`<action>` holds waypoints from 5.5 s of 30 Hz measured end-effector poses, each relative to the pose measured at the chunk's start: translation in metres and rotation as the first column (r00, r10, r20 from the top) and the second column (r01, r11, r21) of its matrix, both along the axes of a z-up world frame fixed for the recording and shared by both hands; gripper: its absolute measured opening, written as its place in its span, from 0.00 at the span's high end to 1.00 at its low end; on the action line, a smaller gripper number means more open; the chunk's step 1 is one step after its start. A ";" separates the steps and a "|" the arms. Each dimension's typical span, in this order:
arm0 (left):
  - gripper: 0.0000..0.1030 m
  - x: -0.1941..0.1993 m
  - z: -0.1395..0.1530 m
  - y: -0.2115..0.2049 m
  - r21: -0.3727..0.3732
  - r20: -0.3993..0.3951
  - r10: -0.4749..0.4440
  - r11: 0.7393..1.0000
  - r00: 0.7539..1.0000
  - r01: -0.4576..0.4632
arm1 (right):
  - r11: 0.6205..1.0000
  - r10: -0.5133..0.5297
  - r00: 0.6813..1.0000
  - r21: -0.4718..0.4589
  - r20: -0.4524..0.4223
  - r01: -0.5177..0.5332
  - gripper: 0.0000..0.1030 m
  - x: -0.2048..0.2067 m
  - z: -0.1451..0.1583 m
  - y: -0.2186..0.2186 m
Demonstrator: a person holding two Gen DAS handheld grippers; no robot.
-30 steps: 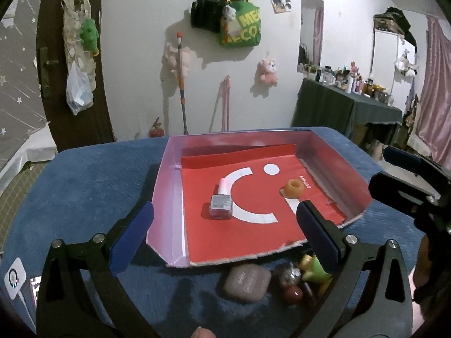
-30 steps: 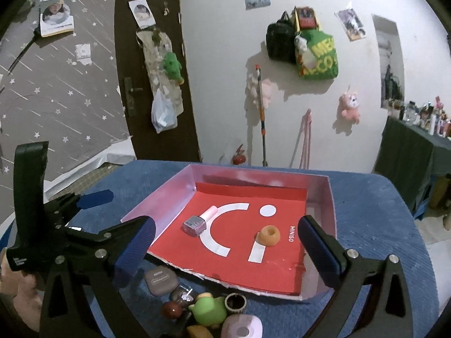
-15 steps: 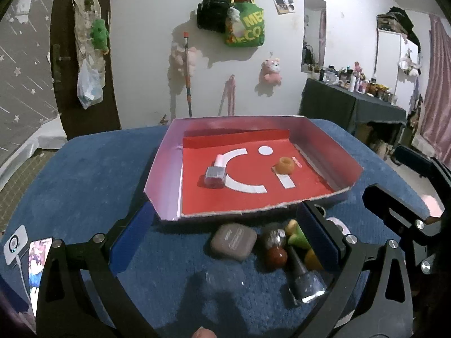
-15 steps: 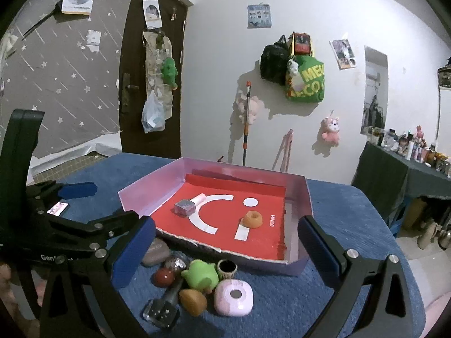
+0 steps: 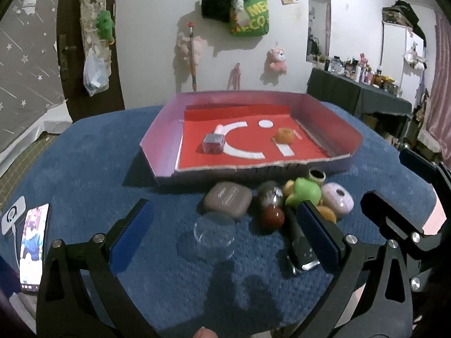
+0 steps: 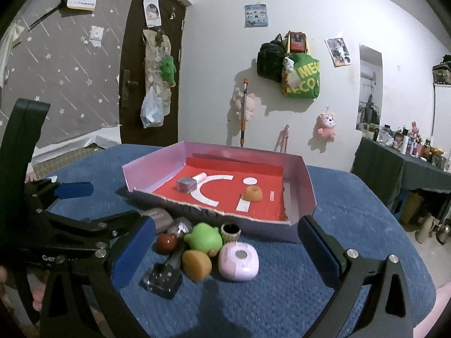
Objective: Organize rigid objects
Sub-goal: 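Withdraw both tools from the box back toward the remaining objects, then grasp the clear plastic cup with the left gripper while the right gripper grasps the white speaker, then carry the cup and the speaker over the box and lower them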
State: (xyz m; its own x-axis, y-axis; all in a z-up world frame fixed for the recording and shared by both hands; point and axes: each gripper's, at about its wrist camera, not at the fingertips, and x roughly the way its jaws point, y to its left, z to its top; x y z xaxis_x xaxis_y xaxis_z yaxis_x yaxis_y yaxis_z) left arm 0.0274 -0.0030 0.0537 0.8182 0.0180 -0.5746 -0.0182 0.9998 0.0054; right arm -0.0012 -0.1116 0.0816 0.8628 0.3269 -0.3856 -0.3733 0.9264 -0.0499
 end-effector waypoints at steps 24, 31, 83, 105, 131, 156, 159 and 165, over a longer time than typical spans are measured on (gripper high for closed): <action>0.00 -0.002 -0.037 0.027 -0.036 -0.085 0.137 0.989 0.987 -0.140 | 0.995 -0.097 0.973 0.012 -0.207 0.102 0.19 0.024 -0.053 -0.019; 0.00 0.005 -0.044 0.034 -0.061 -0.112 0.128 0.989 0.985 -0.135 | 0.993 -0.114 0.960 0.000 -0.256 0.118 0.22 0.039 -0.060 -0.020; 0.64 0.015 -0.017 0.009 -0.078 -0.034 -0.024 0.997 0.999 0.022 | 0.986 0.092 0.941 0.162 -0.327 -0.040 0.51 0.047 -0.031 0.000; 0.64 0.051 0.028 0.016 -0.084 0.026 -0.099 0.991 0.995 0.101 | 0.980 0.140 0.945 0.178 -0.296 -0.089 0.51 0.079 0.004 0.000; 0.64 0.144 0.012 0.023 -0.161 -0.160 -0.207 0.970 0.965 0.182 | 0.991 0.105 0.879 0.118 -0.465 -0.056 0.51 0.175 -0.005 -0.002; 0.64 0.201 -0.032 0.029 -0.195 -0.312 -0.201 0.970 0.928 0.145 | 0.999 0.047 0.820 0.017 -0.570 -0.046 0.51 0.224 -0.043 0.020; 0.64 0.205 -0.032 0.029 -0.185 -0.305 -0.191 0.973 0.933 0.139 | 0.999 0.041 0.824 0.023 -0.565 -0.034 0.51 0.228 -0.043 0.021; 0.64 0.210 -0.032 0.029 -0.166 -0.300 -0.176 0.978 0.938 0.130 | 1.000 0.026 0.832 0.022 -0.554 -0.016 0.51 0.235 -0.044 0.024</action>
State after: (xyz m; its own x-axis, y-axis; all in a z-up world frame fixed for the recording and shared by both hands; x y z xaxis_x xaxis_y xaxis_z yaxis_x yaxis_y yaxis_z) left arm 0.2373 0.0261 0.0214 0.5846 -0.1931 -0.7880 0.1151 0.9812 -0.1550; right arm 0.2335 -0.0881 0.0372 0.4987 0.3526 -0.7918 -0.3531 0.9169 0.1859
